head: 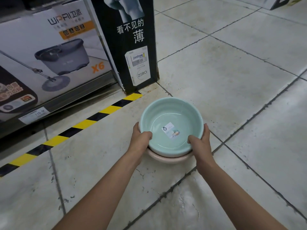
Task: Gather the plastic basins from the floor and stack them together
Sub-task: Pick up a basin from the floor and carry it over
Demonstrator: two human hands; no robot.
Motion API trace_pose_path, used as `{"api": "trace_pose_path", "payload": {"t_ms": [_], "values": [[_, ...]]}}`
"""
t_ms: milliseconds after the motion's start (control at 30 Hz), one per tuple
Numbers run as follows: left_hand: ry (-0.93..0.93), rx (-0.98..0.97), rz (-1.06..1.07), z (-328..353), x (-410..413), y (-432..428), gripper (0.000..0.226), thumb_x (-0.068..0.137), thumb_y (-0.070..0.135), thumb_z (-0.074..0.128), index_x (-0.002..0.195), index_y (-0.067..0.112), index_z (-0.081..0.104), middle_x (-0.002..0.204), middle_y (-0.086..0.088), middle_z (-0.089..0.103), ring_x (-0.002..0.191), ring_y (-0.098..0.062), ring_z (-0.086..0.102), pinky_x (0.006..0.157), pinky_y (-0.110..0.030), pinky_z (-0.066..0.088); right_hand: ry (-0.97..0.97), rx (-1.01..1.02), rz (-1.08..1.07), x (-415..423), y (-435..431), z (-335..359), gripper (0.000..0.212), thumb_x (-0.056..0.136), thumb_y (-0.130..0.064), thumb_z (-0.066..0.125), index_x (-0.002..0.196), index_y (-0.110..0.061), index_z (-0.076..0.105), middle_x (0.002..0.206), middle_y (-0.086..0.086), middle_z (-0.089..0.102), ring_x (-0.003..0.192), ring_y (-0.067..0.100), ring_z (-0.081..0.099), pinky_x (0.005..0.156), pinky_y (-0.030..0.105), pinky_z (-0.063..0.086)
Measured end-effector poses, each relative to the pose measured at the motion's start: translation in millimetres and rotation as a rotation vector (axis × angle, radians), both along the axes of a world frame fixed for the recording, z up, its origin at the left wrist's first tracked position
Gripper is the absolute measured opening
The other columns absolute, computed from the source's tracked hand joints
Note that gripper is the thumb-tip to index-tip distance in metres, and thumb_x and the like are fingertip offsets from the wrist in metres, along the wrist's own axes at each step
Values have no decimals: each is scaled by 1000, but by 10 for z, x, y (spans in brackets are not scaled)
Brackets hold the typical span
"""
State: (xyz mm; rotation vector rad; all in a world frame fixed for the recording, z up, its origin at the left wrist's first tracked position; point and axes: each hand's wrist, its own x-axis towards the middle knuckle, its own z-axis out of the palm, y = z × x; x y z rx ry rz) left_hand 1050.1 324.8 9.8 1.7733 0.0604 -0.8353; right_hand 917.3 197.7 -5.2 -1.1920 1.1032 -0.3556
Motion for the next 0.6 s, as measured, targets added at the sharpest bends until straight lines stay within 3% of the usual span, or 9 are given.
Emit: {"api": "trace_pose_path", "payload": {"t_ms": [100, 300, 433, 600], "values": [[61, -66, 29, 50, -24, 24, 43, 70, 7, 52, 101, 37, 56, 107, 0, 68, 92, -22, 63, 66, -31, 48, -1, -11, 24, -2, 9, 88, 84, 64, -13, 51, 143, -36, 37, 124, -2, 58, 112, 18, 57, 82, 31, 48], [-7, -114, 77, 355, -49, 468, 30, 84, 15, 53, 110, 30, 57, 102, 3, 68, 86, -17, 63, 65, -29, 48, -30, -13, 46, 25, 333, 368, 86, 63, -20, 50, 146, -37, 35, 130, -4, 57, 119, 22, 54, 105, 52, 47], [-25, -190, 179, 789, 36, 1372, 41, 86, 11, 50, 120, 34, 52, 110, 5, 66, 94, -17, 62, 74, -32, 51, -153, -19, 160, 349, 1016, 782, 66, 66, -18, 46, 128, -39, 50, 120, -4, 63, 117, 26, 58, 100, 50, 49], [-175, -193, 385, 1473, 100, 3012, 45, 82, 9, 51, 122, 29, 52, 115, -1, 65, 95, -18, 61, 72, -30, 49, -288, 23, 414, 807, 2403, 1317, 64, 65, -19, 46, 124, -42, 52, 118, -7, 66, 114, 24, 60, 94, 45, 49]]}}
